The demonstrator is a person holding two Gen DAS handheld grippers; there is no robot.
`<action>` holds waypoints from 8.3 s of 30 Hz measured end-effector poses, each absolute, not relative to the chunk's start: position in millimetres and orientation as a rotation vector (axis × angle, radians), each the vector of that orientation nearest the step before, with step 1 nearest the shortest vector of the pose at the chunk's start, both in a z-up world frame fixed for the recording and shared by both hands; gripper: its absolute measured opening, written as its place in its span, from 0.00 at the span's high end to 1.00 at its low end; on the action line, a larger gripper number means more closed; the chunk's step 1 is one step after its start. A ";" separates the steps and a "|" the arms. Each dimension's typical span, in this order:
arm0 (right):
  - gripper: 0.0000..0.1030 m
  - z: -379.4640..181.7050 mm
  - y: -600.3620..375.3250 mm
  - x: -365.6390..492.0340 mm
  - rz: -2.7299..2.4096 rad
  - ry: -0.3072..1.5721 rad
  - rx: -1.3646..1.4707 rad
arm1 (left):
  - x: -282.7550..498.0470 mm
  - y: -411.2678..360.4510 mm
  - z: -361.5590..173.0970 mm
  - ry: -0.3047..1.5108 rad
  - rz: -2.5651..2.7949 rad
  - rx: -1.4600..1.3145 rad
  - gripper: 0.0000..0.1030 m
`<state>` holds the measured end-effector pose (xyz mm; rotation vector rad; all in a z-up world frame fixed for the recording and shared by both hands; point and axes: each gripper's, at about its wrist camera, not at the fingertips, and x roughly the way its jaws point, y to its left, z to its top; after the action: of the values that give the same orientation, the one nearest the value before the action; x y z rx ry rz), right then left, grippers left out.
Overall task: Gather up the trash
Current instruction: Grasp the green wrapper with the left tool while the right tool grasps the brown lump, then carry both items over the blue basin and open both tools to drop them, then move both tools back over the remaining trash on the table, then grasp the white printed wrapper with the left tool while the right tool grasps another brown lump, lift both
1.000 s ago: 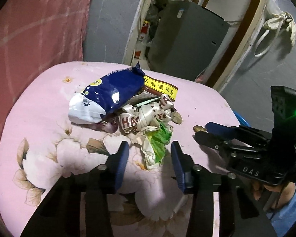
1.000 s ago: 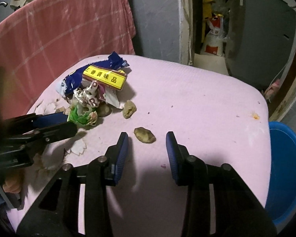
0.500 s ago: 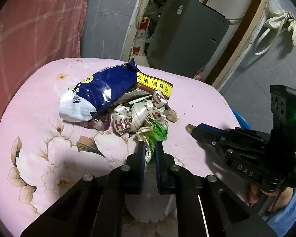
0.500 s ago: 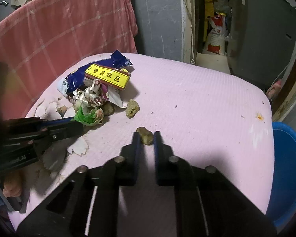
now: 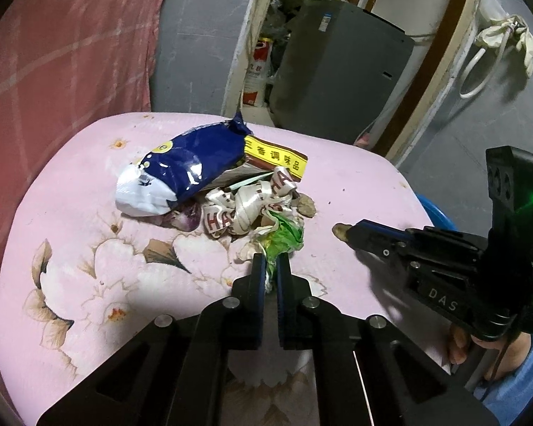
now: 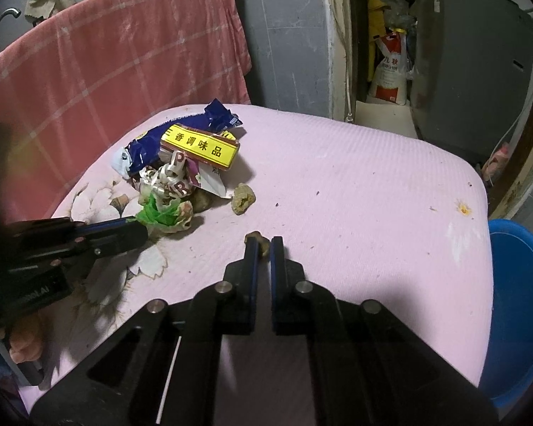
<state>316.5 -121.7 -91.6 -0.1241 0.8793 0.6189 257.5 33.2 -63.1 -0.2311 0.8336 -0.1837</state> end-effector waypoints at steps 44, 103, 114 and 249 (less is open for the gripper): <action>0.89 -0.4 -271.2 242.6 0.271 0.238 0.054 | 258.4 -95.6 24.9 0.407 -0.394 -0.137 0.97; 0.22 -21.4 -367.8 276.4 0.031 0.373 0.273 | 339.7 -159.7 -8.8 0.634 -0.419 -0.218 0.33; 0.00 -8.1 -339.1 269.3 0.148 0.270 0.272 | 306.0 -100.7 16.9 0.472 -0.293 -0.207 0.05; 0.92 13.5 -302.2 281.7 0.212 0.276 0.116 | 292.0 -138.8 32.9 0.406 -0.381 -0.069 0.98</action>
<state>281.7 -302.2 13.5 0.1156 0.2761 0.2122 292.0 -138.8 32.9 -0.0694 0.4057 -0.3810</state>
